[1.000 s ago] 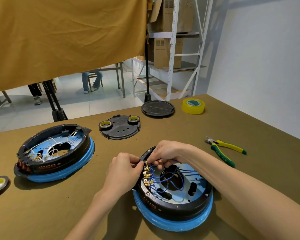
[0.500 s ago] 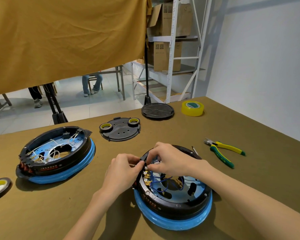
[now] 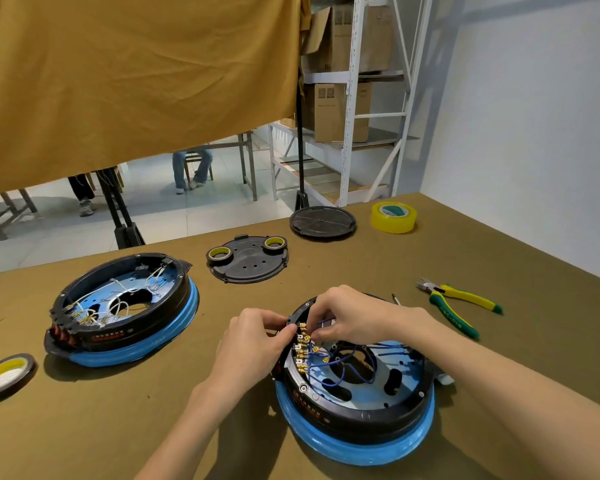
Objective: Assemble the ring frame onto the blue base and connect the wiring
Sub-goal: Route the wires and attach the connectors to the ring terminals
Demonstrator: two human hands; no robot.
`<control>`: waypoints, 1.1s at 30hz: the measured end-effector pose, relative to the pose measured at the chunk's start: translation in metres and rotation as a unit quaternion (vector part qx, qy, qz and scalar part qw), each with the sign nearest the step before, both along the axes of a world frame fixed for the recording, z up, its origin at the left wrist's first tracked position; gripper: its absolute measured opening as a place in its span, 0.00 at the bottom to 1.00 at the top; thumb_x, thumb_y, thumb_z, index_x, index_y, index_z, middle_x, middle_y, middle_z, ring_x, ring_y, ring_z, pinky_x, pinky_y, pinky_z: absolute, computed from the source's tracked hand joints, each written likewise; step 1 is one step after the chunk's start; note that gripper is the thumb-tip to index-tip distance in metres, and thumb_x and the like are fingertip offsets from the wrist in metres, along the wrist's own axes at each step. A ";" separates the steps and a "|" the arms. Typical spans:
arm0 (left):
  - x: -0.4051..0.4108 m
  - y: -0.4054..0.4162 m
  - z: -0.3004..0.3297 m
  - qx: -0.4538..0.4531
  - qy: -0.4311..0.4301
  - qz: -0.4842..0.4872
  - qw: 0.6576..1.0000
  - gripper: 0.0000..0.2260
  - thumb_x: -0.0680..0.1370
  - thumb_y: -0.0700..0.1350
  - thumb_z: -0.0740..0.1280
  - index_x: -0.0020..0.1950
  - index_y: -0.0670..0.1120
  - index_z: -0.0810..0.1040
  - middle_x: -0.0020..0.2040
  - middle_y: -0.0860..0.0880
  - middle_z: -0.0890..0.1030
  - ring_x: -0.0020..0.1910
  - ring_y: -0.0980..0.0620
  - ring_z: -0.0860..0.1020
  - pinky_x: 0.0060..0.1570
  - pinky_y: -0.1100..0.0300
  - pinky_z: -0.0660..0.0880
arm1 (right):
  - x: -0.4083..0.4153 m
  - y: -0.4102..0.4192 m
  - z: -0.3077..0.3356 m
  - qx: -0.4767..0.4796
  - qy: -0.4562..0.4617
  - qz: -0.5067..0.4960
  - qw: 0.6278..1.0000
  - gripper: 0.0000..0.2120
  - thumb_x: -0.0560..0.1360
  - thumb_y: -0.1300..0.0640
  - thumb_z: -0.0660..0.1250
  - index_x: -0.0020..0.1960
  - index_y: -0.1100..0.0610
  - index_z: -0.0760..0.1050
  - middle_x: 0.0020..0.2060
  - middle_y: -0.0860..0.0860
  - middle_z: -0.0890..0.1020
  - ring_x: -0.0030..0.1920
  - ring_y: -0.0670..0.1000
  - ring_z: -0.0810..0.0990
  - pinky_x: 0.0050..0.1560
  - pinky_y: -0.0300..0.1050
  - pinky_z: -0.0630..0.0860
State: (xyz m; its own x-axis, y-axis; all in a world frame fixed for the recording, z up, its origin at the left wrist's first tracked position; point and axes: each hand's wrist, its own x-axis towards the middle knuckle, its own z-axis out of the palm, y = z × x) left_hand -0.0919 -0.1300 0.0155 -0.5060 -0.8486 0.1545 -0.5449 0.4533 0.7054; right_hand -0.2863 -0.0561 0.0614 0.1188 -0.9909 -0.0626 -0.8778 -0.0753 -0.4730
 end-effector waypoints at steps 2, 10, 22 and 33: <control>0.000 -0.001 -0.001 0.000 0.005 0.000 1.000 0.10 0.78 0.55 0.73 0.57 0.53 0.86 0.43 0.63 0.83 0.45 0.66 0.81 0.48 0.58 0.84 | -0.001 0.000 -0.002 -0.008 -0.006 0.002 1.000 0.05 0.78 0.55 0.72 0.52 0.53 0.86 0.42 0.40 0.81 0.43 0.34 0.77 0.41 0.25 0.68; 0.000 0.001 -0.003 0.002 0.006 0.011 1.000 0.08 0.77 0.55 0.74 0.50 0.52 0.88 0.39 0.60 0.84 0.39 0.65 0.82 0.41 0.62 0.84 | 0.004 0.001 -0.010 -0.046 -0.003 -0.021 0.999 0.07 0.79 0.56 0.71 0.53 0.56 0.86 0.44 0.44 0.82 0.44 0.42 0.79 0.40 0.29 0.68; 0.000 0.008 0.004 0.004 0.007 0.003 1.000 0.10 0.79 0.53 0.72 0.53 0.49 0.88 0.41 0.56 0.86 0.40 0.60 0.83 0.39 0.61 0.83 | 0.000 0.003 -0.004 -0.030 -0.023 -0.017 0.999 0.08 0.79 0.55 0.72 0.55 0.56 0.86 0.48 0.46 0.84 0.47 0.43 0.80 0.44 0.31 0.73; -0.001 0.015 0.009 0.000 0.005 0.008 1.000 0.10 0.79 0.53 0.72 0.52 0.48 0.87 0.39 0.56 0.85 0.38 0.60 0.83 0.38 0.60 0.83 | 0.008 0.004 -0.006 -0.037 -0.009 -0.033 0.999 0.08 0.80 0.55 0.71 0.55 0.57 0.86 0.49 0.49 0.84 0.47 0.46 0.80 0.44 0.34 0.73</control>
State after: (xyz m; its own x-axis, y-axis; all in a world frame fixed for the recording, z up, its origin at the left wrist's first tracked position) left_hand -0.0932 -0.1147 0.0248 -0.4906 -0.8568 0.1589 -0.5456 0.4442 0.7106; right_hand -0.2778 -0.0520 0.0558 0.0533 -0.9985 0.0118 -0.8732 -0.0524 -0.4845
